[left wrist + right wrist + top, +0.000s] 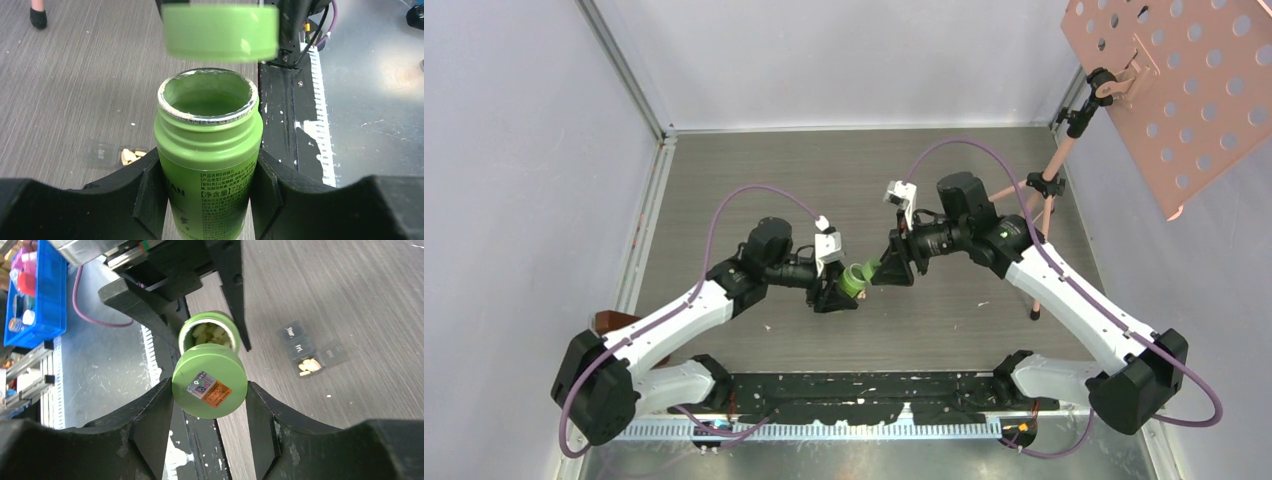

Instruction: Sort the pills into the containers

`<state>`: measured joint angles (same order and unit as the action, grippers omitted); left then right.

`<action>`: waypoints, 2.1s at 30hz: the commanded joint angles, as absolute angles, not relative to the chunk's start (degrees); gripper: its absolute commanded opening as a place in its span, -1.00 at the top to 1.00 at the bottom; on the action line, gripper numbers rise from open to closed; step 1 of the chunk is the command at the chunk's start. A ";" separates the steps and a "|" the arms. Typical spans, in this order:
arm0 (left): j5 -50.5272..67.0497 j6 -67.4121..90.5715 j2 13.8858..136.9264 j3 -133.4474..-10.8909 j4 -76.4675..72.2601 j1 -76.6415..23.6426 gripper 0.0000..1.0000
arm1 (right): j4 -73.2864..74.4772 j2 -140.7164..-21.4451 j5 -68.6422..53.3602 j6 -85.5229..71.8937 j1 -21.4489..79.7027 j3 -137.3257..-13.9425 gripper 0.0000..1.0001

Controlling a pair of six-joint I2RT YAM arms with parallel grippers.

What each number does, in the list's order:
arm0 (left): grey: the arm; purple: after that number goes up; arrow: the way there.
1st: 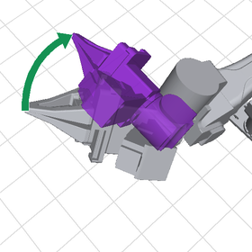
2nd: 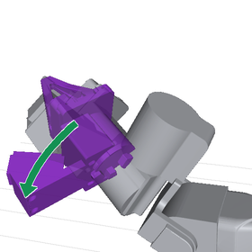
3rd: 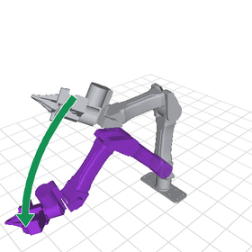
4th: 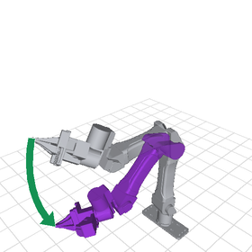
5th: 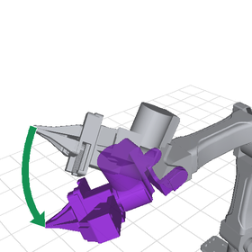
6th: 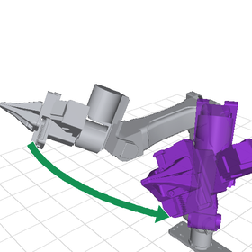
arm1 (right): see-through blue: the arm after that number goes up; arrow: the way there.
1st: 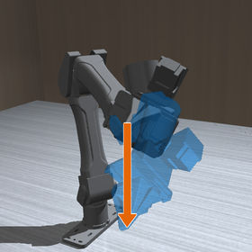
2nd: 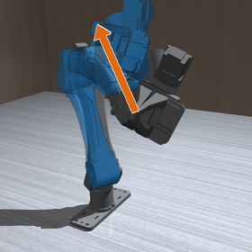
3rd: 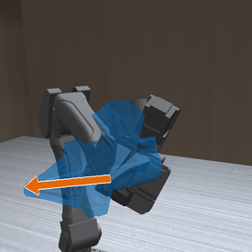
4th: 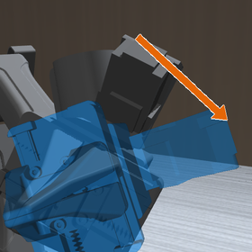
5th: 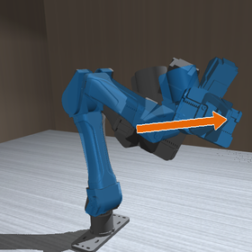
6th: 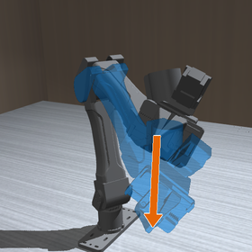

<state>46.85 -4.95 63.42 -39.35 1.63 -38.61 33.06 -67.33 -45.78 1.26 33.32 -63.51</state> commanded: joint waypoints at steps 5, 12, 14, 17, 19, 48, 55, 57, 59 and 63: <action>49.32 -8.62 65.84 -43.33 6.92 -39.67 1.00 | 32.59 -69.06 -45.69 1.21 36.68 -66.82 0.11; 49.03 -9.31 65.73 -43.31 7.30 -40.30 1.00 | 33.62 -71.10 -43.64 1.08 37.70 -68.50 0.12; 48.98 -9.39 65.74 -43.37 7.36 -40.26 1.00 | 34.01 -71.56 -43.26 1.30 38.25 -68.50 0.13; 49.00 -9.35 65.86 -43.59 7.38 -40.30 1.00 | 34.22 -71.80 -42.60 1.53 39.00 -68.33 0.13; 48.92 -9.39 65.90 -43.60 7.18 -40.25 1.00 | 34.65 -71.84 -41.96 1.73 39.32 -68.30 0.13; 49.90 -7.97 66.25 -42.75 4.33 -40.39 1.00 | 33.33 -73.51 -42.88 2.68 40.78 -66.12 0.13; 49.30 -8.31 65.63 -42.70 4.01 -40.35 1.00 | 36.13 -75.38 -41.87 3.54 41.59 -66.51 0.14; 48.98 -8.70 65.73 -43.07 3.92 -40.34 1.00 | 36.97 -76.13 -41.41 3.60 42.04 -66.94 0.14; 48.65 -9.05 65.78 -43.39 3.74 -40.34 1.00 | 37.62 -76.87 -40.75 3.38 42.38 -67.45 0.15; 45.90 -9.64 65.32 -42.92 2.09 -40.34 1.00 | 37.36 -78.28 -39.01 -0.65 42.45 -67.97 0.18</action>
